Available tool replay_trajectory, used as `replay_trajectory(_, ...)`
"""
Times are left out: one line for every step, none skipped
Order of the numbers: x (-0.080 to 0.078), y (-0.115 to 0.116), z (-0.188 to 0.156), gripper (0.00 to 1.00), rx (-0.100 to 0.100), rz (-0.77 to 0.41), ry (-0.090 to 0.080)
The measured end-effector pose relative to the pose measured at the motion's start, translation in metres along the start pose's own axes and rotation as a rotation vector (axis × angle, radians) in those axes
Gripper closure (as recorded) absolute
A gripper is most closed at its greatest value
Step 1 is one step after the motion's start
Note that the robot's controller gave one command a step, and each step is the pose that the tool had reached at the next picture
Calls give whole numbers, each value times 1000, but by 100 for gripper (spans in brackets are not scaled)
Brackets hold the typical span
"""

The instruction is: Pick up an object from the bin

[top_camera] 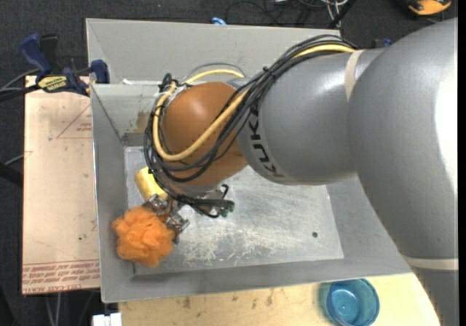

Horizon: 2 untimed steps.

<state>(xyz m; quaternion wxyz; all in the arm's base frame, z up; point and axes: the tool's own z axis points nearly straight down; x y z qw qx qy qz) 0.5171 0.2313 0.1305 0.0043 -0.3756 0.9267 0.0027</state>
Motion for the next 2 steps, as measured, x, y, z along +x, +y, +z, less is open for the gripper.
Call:
replay_trajectory(10,-14,-41,100,-3,-124,14)
replay_trajectory(-12,0,-157,100,2,-48,5)
